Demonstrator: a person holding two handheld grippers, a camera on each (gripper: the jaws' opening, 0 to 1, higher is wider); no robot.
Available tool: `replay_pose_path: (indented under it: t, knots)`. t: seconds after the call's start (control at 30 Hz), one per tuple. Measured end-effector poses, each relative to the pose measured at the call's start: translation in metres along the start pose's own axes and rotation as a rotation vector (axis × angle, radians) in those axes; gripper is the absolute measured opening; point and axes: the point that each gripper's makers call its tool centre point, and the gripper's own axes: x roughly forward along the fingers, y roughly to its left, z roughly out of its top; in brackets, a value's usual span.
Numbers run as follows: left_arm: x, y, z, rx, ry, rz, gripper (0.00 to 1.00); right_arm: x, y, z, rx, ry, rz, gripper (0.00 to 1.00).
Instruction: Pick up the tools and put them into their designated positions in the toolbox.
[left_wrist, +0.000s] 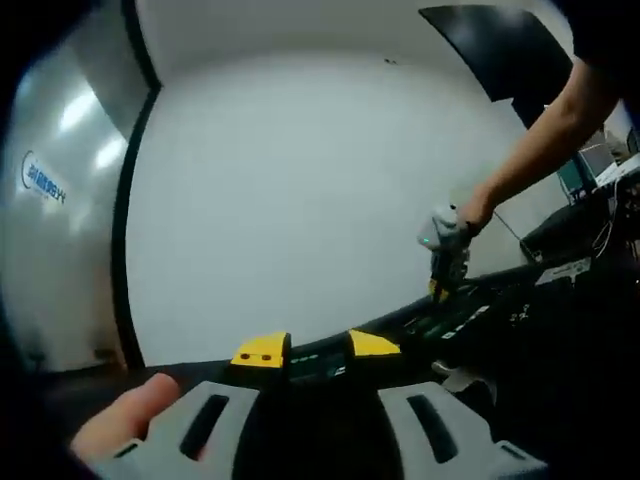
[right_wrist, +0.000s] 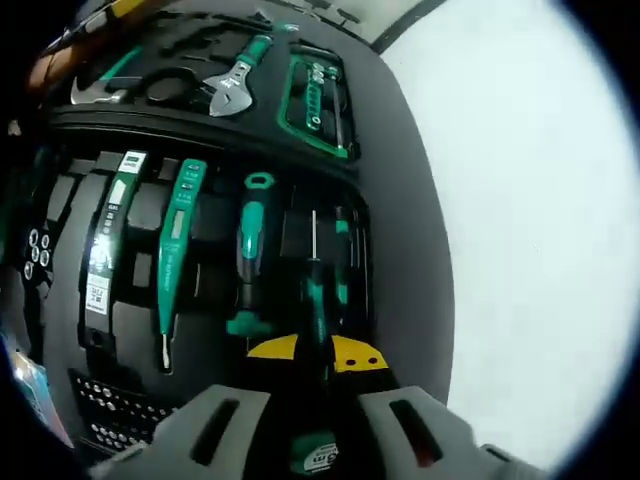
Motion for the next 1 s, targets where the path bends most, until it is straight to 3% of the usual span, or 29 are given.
replay_pose_path:
  t: [0.03,0.1,0.17,0.23,0.3,0.33,0.43,0.5,0.57,0.6,0.63,0.73,0.77,0.8,0.83,0.87,1.0]
  knots:
    - [0.001,0.000,-0.001,0.001,0.000,0.000,0.23,-0.001,0.002,0.000,-0.023,0.008,0.024,0.08]
    - [0.002,0.001,-0.002,0.000,0.004,0.001,0.23,0.000,0.002,0.000,0.025,0.003,0.069,0.09]
    - [0.002,0.000,-0.003,0.002,0.006,0.000,0.23,-0.001,-0.002,-0.003,0.024,0.025,0.074,0.13]
    - [0.002,-0.001,-0.003,0.004,0.008,-0.004,0.23,-0.006,-0.007,-0.004,0.012,0.043,0.086,0.25]
    - [0.002,-0.002,-0.004,0.009,0.010,-0.007,0.23,-0.013,-0.011,0.001,0.021,0.038,0.081,0.22]
    - [0.002,-0.003,-0.003,0.009,0.010,-0.009,0.23,-0.015,-0.018,0.012,0.053,-0.022,0.055,0.18]
    - [0.002,-0.002,-0.004,0.005,0.010,-0.008,0.22,-0.021,-0.037,0.035,0.264,-0.149,-0.018,0.08]
    - [0.002,-0.002,-0.004,0.002,0.015,-0.008,0.22,-0.017,-0.061,0.039,0.418,-0.231,-0.127,0.00]
    - [0.002,-0.003,-0.005,0.000,0.015,-0.009,0.22,-0.015,-0.053,0.040,0.488,-0.280,-0.171,0.00]
    - [0.002,-0.003,-0.005,0.000,0.018,-0.011,0.22,-0.011,-0.053,0.033,0.523,-0.267,-0.209,0.00]
    - [0.003,-0.003,-0.006,0.001,0.023,-0.012,0.22,-0.006,-0.052,0.022,0.537,-0.230,-0.255,0.00]
    - [0.004,-0.004,-0.008,0.005,0.031,-0.017,0.21,0.008,-0.042,0.013,0.436,-0.241,-0.299,0.00]
    - [0.004,-0.005,-0.008,0.005,0.032,-0.019,0.21,0.013,-0.037,0.010,0.460,-0.244,-0.289,0.00]
    - [0.004,-0.005,-0.009,0.005,0.034,-0.020,0.21,0.014,-0.028,0.019,0.494,-0.281,-0.241,0.00]
    - [0.004,-0.005,-0.009,0.006,0.037,-0.020,0.21,0.010,-0.032,0.026,0.521,-0.355,-0.259,0.00]
    - [0.004,-0.005,-0.010,0.007,0.039,-0.021,0.21,0.012,-0.032,0.022,0.567,-0.357,-0.263,0.00]
    - [0.004,-0.005,-0.010,0.006,0.042,-0.018,0.21,0.016,-0.031,0.022,0.615,-0.393,-0.236,0.00]
